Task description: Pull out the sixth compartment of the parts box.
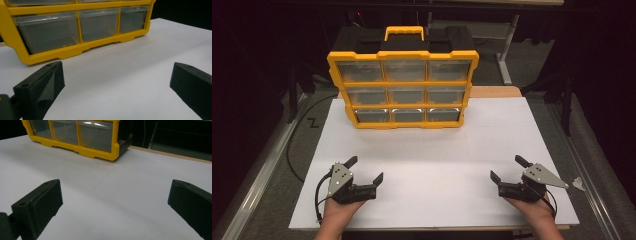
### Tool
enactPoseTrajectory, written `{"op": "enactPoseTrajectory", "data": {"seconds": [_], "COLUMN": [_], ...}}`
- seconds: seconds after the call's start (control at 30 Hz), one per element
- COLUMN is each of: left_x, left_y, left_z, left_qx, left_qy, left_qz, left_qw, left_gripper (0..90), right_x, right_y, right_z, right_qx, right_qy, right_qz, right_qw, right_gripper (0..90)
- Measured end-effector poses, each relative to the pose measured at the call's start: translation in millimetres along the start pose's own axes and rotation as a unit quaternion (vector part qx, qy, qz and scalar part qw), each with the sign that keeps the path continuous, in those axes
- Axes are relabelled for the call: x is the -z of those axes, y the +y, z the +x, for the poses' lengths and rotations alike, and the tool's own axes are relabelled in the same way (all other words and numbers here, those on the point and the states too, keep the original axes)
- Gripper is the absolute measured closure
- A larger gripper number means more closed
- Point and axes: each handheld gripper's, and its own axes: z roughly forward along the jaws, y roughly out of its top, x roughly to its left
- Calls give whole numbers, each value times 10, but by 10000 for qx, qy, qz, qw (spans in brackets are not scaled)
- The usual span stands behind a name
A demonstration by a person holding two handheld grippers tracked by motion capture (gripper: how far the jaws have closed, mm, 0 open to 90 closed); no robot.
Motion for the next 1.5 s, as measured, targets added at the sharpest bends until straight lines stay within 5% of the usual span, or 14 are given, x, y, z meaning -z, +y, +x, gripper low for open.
{"op": "enactPoseTrajectory", "data": {"seconds": [0.67,1.5], "left_x": [-9,-23], "left_y": [-1,-17], "left_z": [6,4], "left_qx": [1,34], "left_qy": [-64,-116], "left_qz": [-21,-16], "left_qw": [10000,9999], "left_gripper": [3,3], "right_x": [-252,-890], "right_y": [157,285], "right_z": [34,-100], "right_qx": [-159,-137], "right_qy": [-107,-604], "right_qz": [-155,232], "right_qw": [9997,9978], "right_gripper": [13,20]}}
